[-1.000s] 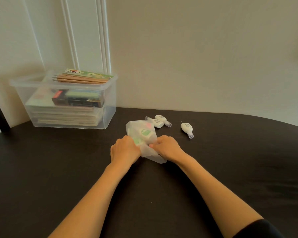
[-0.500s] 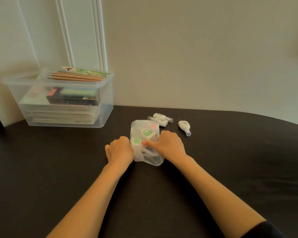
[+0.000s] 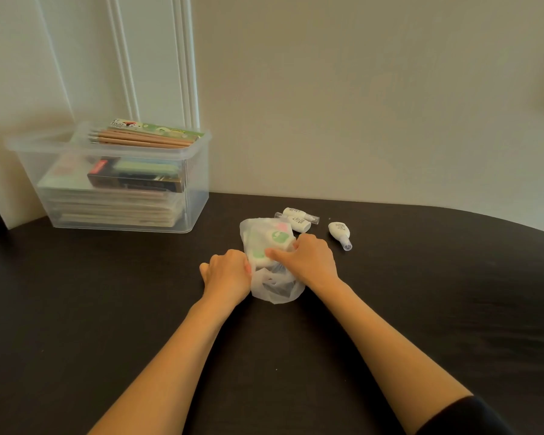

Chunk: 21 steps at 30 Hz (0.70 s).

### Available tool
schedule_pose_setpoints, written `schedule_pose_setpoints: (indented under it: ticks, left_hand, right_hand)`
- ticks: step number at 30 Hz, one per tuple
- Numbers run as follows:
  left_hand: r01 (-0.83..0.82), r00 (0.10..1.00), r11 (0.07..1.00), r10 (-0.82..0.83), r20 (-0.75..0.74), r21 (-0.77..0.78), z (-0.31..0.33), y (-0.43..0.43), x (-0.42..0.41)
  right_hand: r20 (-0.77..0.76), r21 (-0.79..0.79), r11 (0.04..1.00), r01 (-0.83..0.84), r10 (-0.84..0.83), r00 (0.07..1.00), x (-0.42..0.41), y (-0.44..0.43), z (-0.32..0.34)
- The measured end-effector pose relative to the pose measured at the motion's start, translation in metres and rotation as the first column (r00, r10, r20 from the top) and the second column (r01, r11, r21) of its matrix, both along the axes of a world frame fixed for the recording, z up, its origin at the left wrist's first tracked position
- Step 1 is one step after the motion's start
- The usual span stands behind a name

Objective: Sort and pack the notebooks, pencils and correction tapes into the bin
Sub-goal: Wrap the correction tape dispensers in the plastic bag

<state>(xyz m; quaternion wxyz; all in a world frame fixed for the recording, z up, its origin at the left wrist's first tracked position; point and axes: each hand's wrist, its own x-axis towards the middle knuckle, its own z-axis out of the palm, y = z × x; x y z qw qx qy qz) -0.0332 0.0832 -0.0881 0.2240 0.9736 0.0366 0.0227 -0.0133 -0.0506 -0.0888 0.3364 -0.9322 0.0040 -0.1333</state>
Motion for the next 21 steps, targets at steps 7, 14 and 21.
schedule_pose_setpoints:
  ticks: [7,14,21]
  left_hand:
    - [0.012,0.999,0.998,-0.015,-0.037,-0.066,0.004,0.0,-0.001]
    - [0.061,0.997,0.992,-0.067,-0.046,-0.114,0.007,0.005,-0.002]
    - [0.083,0.98,0.912,-0.147,-0.132,-0.401,0.016,0.011,0.0]
  right_hand:
    - [0.223,0.11,0.992,-0.06,0.034,0.974,0.007,0.002,-0.003]
    - [0.149,0.308,0.946,-0.101,0.057,0.987,0.001,-0.007,-0.001]
    - [-0.061,0.564,0.81,-0.158,0.233,0.971,-0.022,-0.039,0.005]
